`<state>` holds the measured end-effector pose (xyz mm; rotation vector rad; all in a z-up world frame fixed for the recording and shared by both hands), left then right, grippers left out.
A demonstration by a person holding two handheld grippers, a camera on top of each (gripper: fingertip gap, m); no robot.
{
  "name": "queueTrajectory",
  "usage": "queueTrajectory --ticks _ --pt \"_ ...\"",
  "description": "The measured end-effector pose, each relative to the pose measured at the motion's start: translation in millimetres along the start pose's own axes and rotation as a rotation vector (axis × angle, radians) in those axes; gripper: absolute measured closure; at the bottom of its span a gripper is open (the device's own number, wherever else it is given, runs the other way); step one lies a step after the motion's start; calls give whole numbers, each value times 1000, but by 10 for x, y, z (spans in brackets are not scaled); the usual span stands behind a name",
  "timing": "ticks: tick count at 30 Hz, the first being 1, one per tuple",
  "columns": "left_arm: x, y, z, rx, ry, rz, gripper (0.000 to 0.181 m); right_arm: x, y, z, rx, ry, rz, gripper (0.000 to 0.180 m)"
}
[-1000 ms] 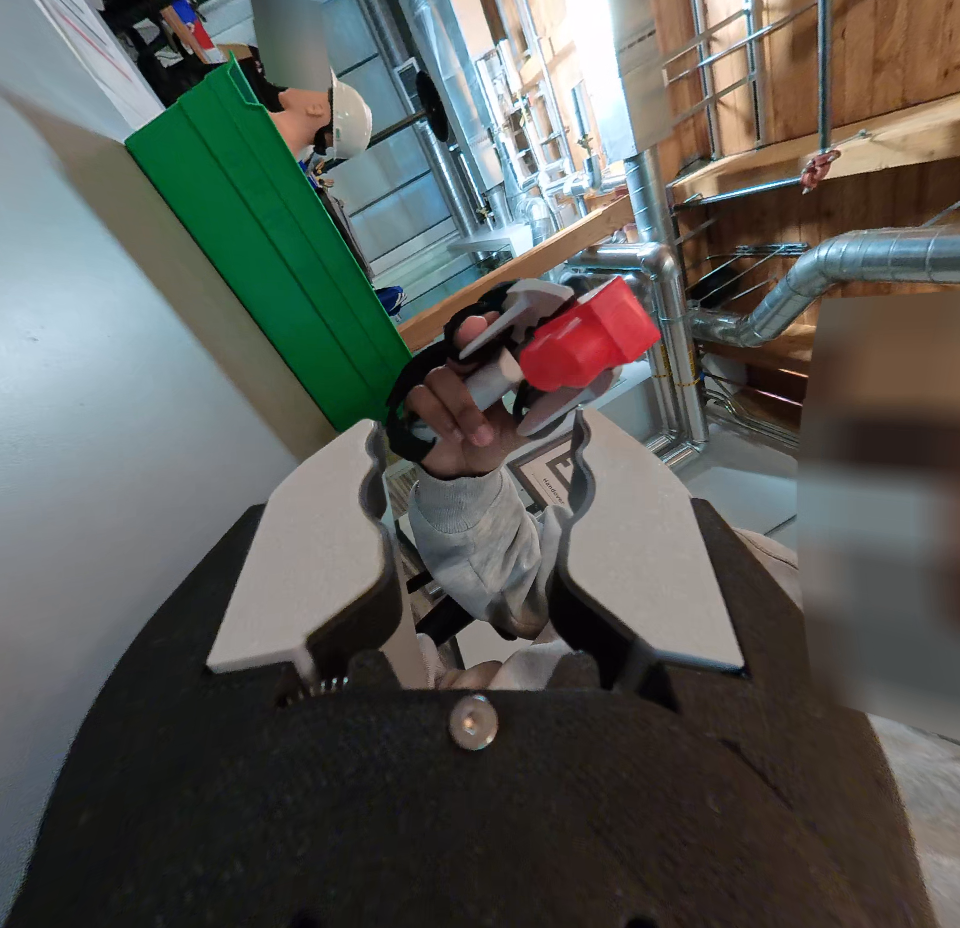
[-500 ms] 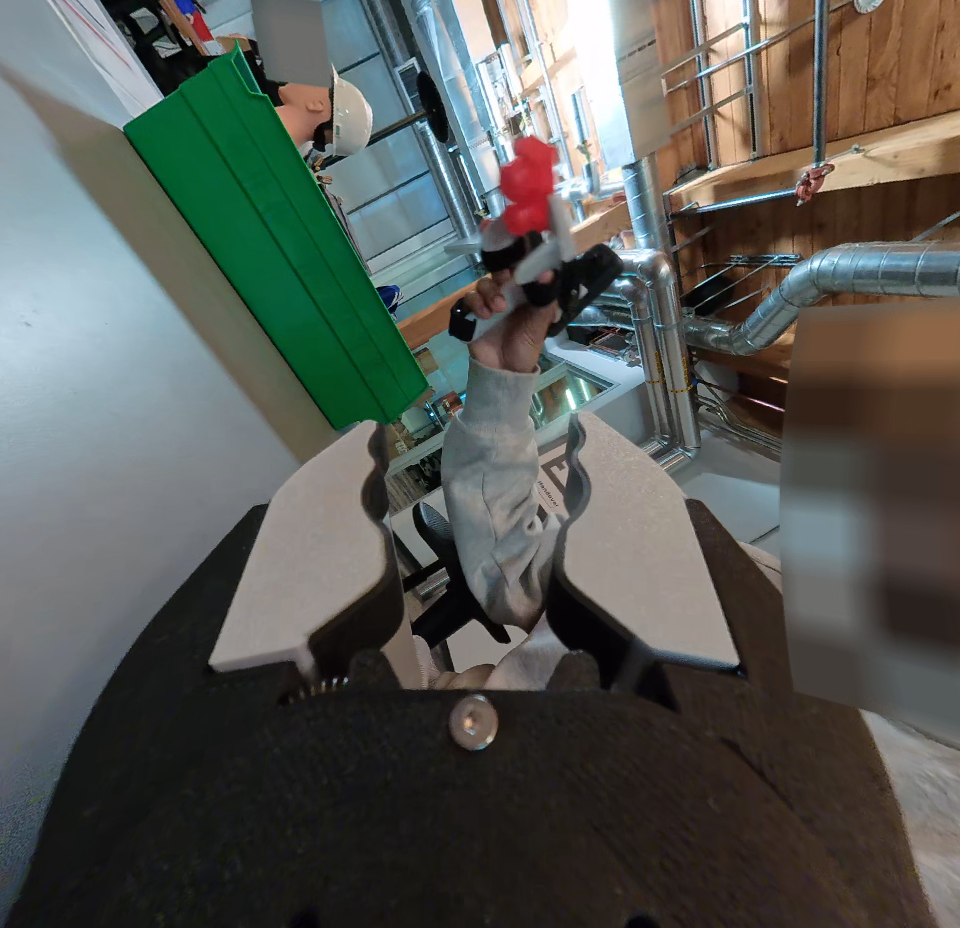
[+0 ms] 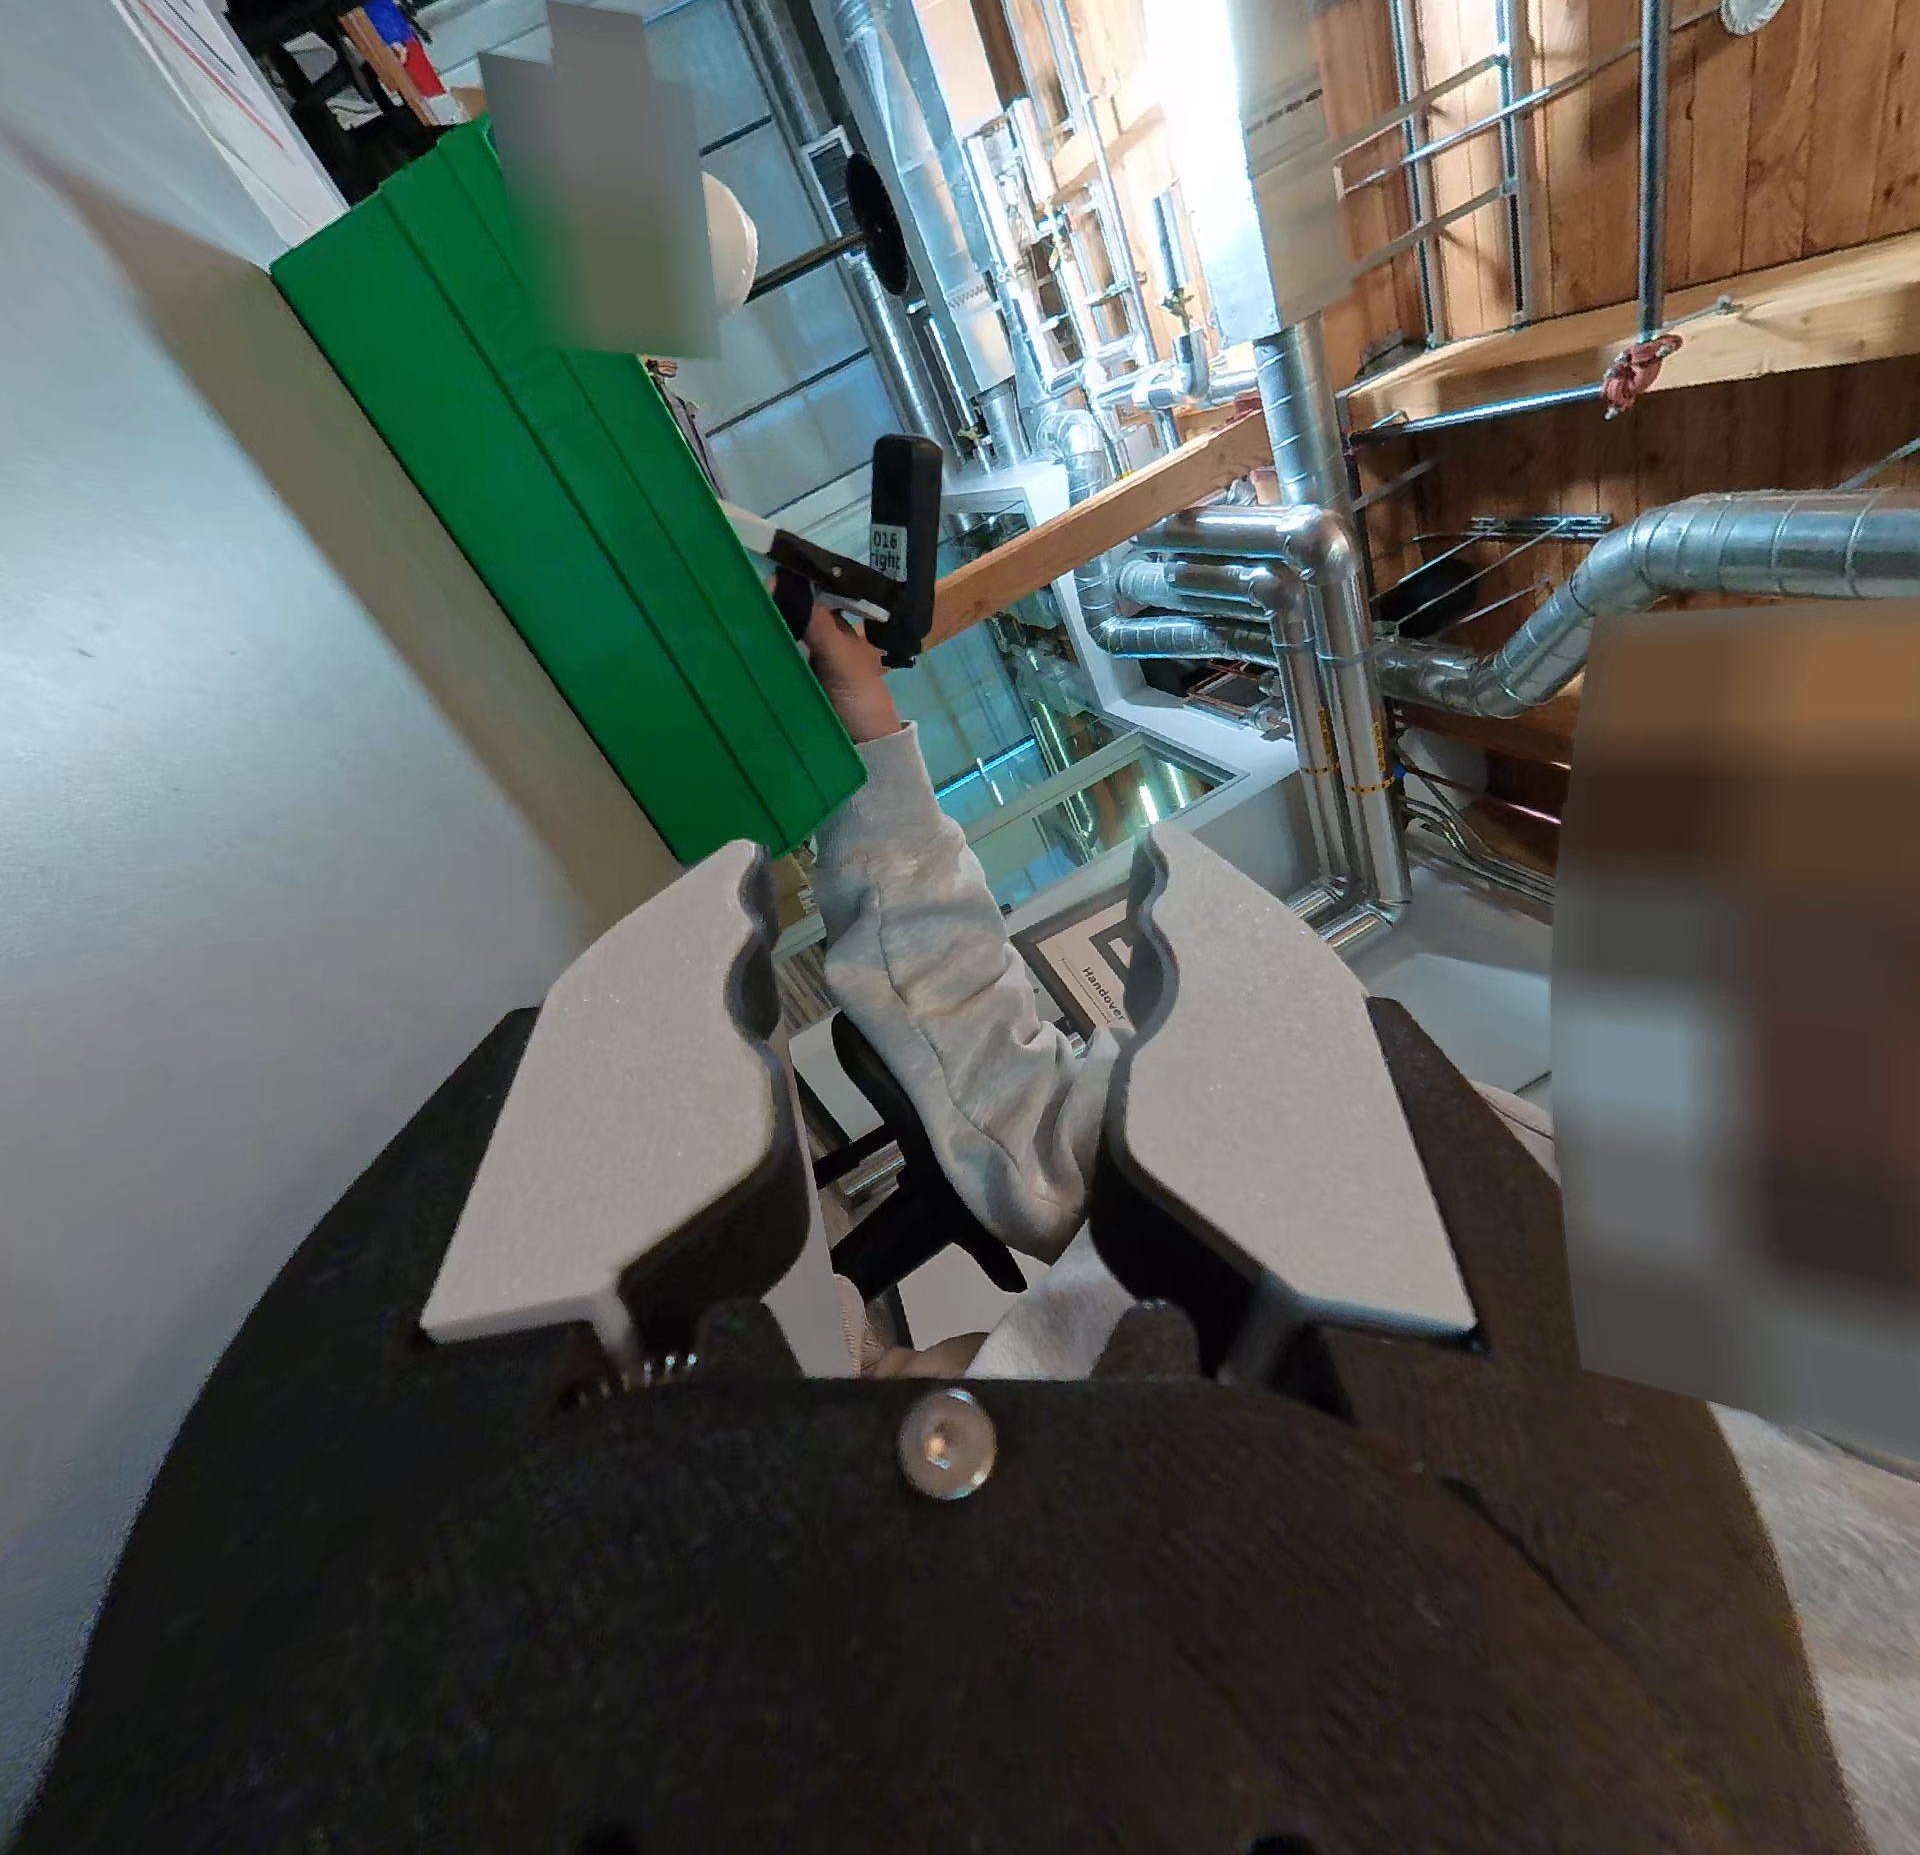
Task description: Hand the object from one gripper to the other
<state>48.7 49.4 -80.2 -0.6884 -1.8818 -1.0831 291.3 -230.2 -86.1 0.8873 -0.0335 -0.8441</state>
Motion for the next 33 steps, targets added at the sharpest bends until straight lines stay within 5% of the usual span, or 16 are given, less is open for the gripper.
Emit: queueTrajectory --ticks 5,8,16,24,28,33 --pt "3 -1 3 -2 -4 5 115 119 44 22 8 -179 65 120" --pt "0 -10 -2 -11 -7 11 116 25 286 288 149 -241 127 124" --pt "0 -11 -1 -12 -3 7 117 -1505 809 886 510 9 455 134" --pt "66 44 57 3 60 -92 122 -2970 41 93 379 565 528 147" --pt "72 69 96 -6 153 -178 127 -3202 -540 -503 172 738 357 144" --pt "-4 91 182 -36 276 -254 136 -3253 -630 -604 134 837 241 142"
Point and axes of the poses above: each gripper's, where its closed fingertips meet, z back along the fingers, y out of its top, x = y × z across the jaws, the point moved 3 cm from there along z, back along the fingers, and after that the axes turned 7 degrees about -x, right-handed, at the moved point
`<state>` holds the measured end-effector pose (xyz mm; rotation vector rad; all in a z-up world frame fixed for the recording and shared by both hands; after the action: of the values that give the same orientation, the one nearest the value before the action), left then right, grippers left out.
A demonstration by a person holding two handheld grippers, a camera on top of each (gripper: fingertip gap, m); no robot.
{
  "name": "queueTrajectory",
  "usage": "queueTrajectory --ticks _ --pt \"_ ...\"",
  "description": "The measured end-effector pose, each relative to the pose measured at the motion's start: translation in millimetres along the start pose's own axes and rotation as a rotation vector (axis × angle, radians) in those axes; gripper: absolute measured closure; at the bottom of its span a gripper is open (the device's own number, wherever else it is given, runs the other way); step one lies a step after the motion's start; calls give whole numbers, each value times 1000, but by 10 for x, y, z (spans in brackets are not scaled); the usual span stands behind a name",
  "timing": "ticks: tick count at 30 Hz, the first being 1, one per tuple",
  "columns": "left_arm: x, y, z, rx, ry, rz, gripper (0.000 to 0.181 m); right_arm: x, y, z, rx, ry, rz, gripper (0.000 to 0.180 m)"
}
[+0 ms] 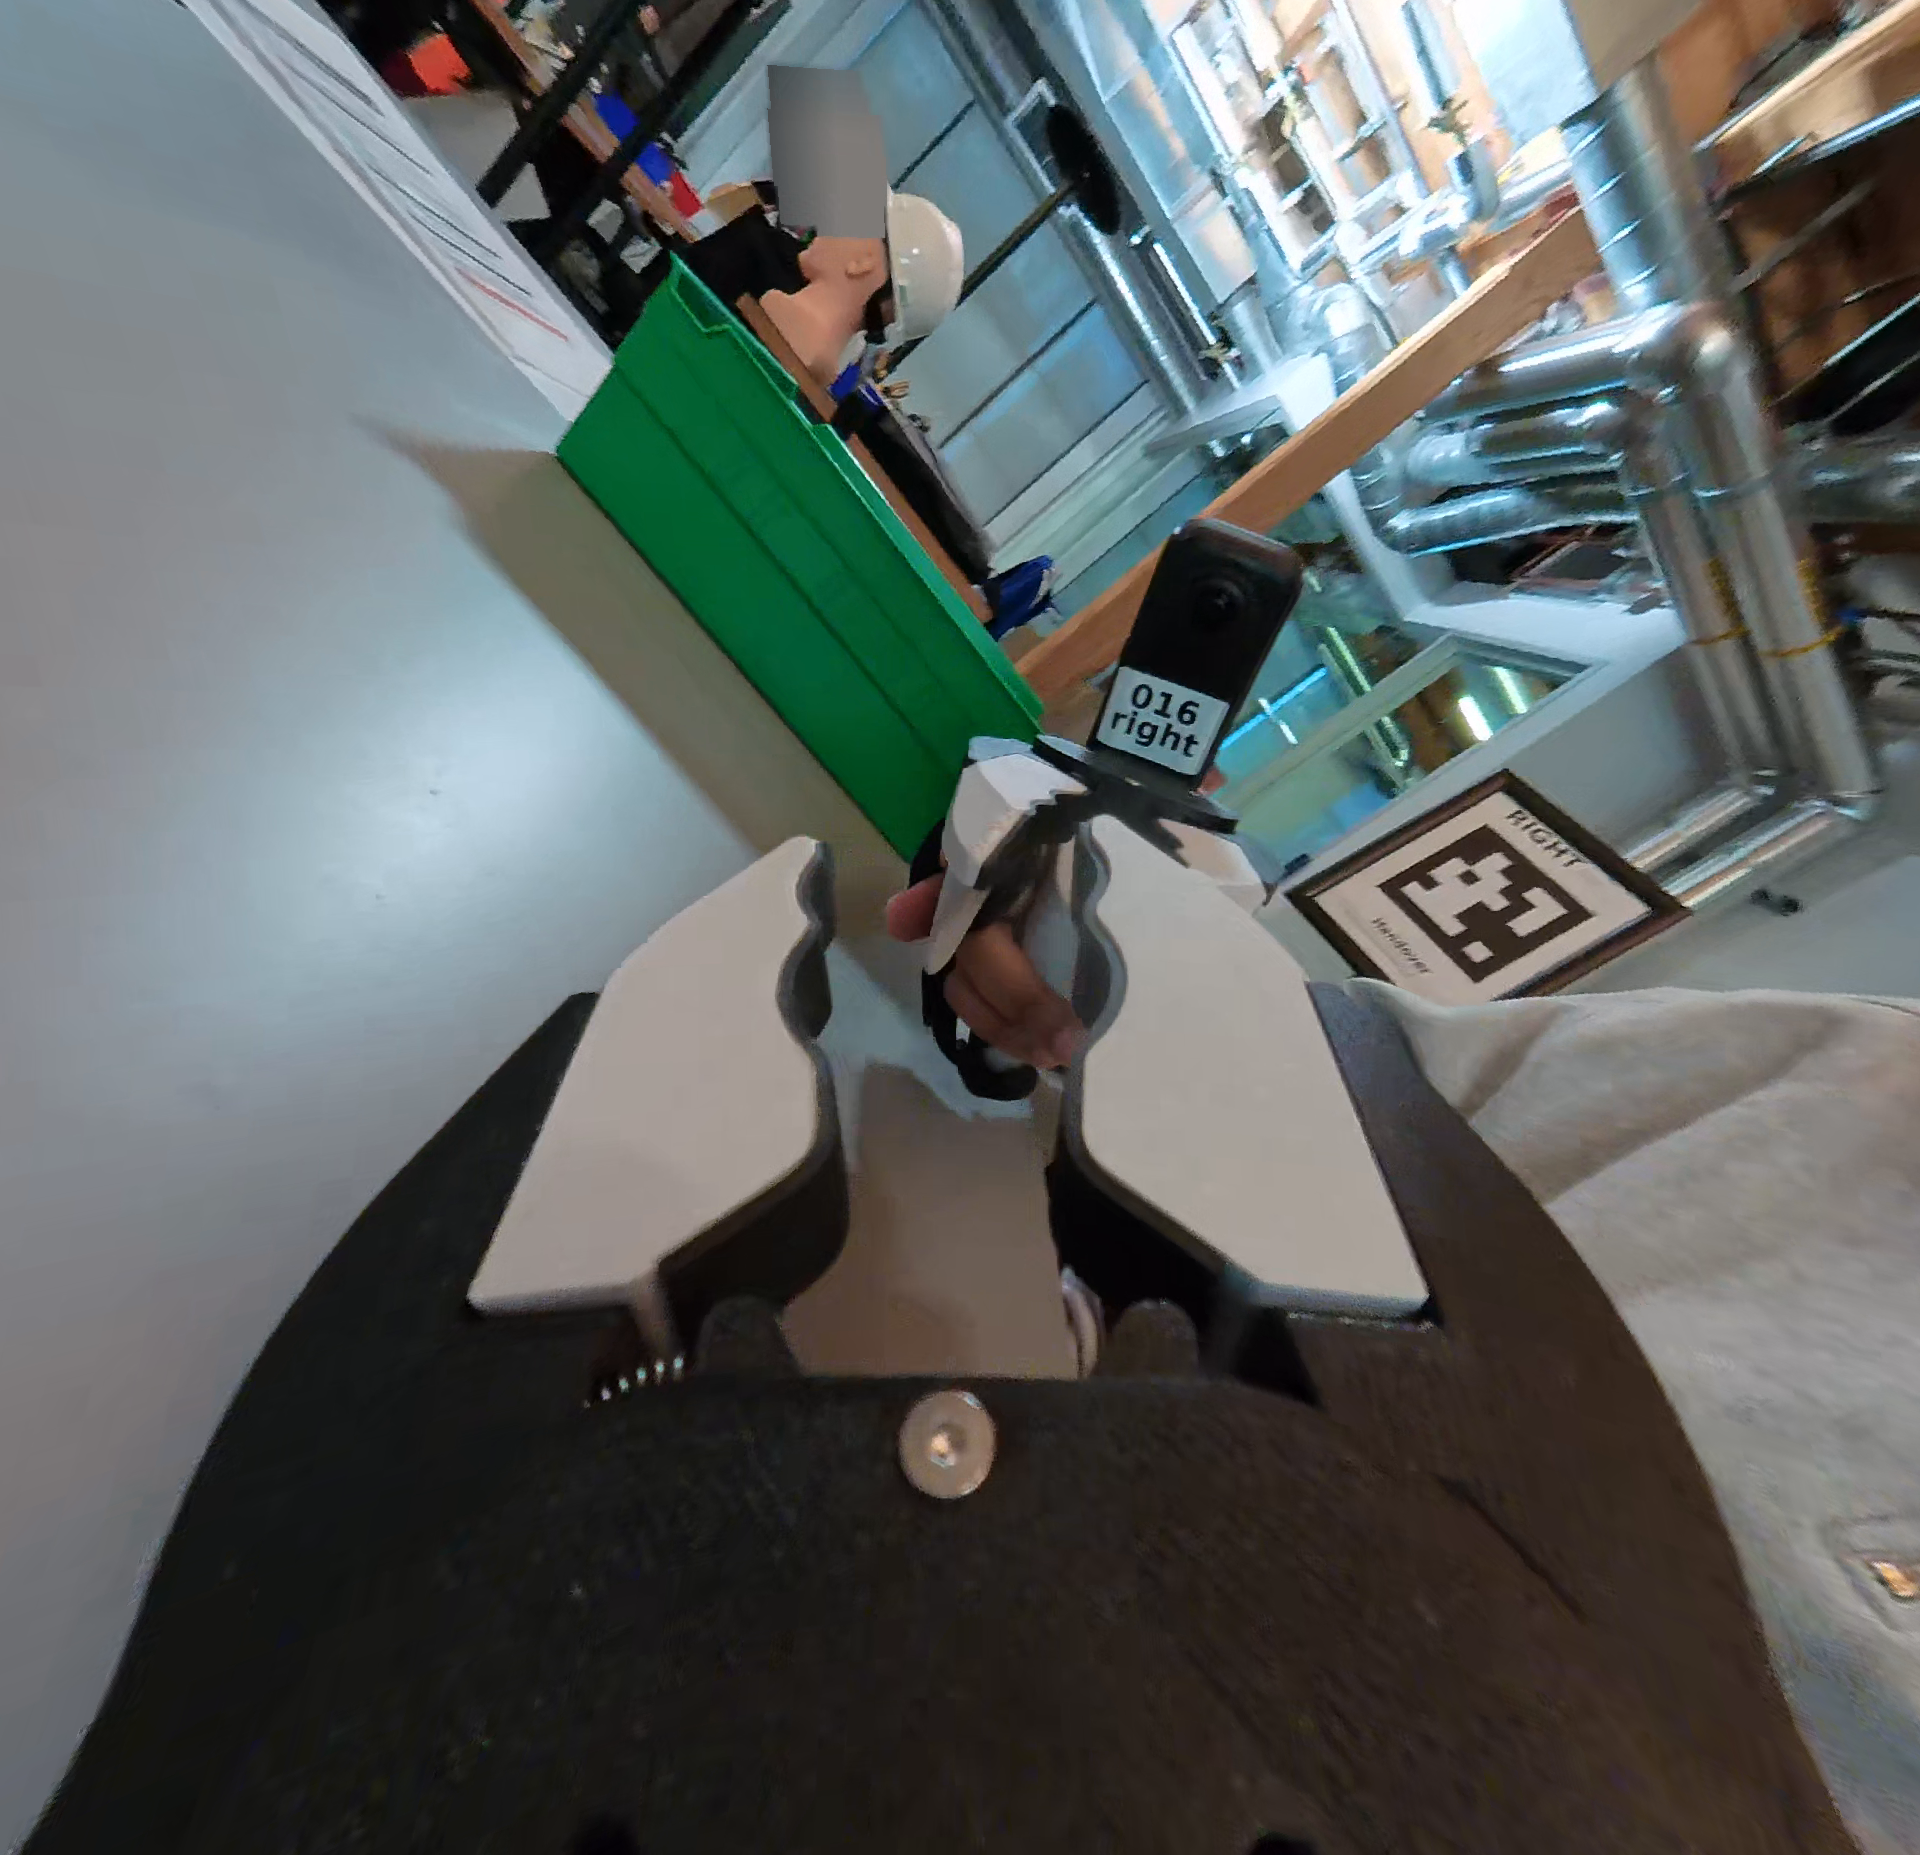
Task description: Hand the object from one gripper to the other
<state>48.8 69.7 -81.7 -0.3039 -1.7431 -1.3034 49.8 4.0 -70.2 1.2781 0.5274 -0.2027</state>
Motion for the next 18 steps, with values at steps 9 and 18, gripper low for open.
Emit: queueTrajectory --ticks 9,18 --pt "16 227 312 94 133 -112 181 231 -69 119 -36 -59 15 143" --pt "652 949 1576 291 469 -334 178 326 -51 178 -28 -28 -52 143"
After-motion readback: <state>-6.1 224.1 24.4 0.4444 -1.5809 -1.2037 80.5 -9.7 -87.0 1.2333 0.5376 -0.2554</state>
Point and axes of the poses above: each gripper's, where its closed fingertips meet, z back along the fingers, y out of its top, x = y × z across the jaws, the point moved 3 cm from there along z, back along the fingers, and after that the axes turned 7 degrees about -x, right-handed, at the moved point
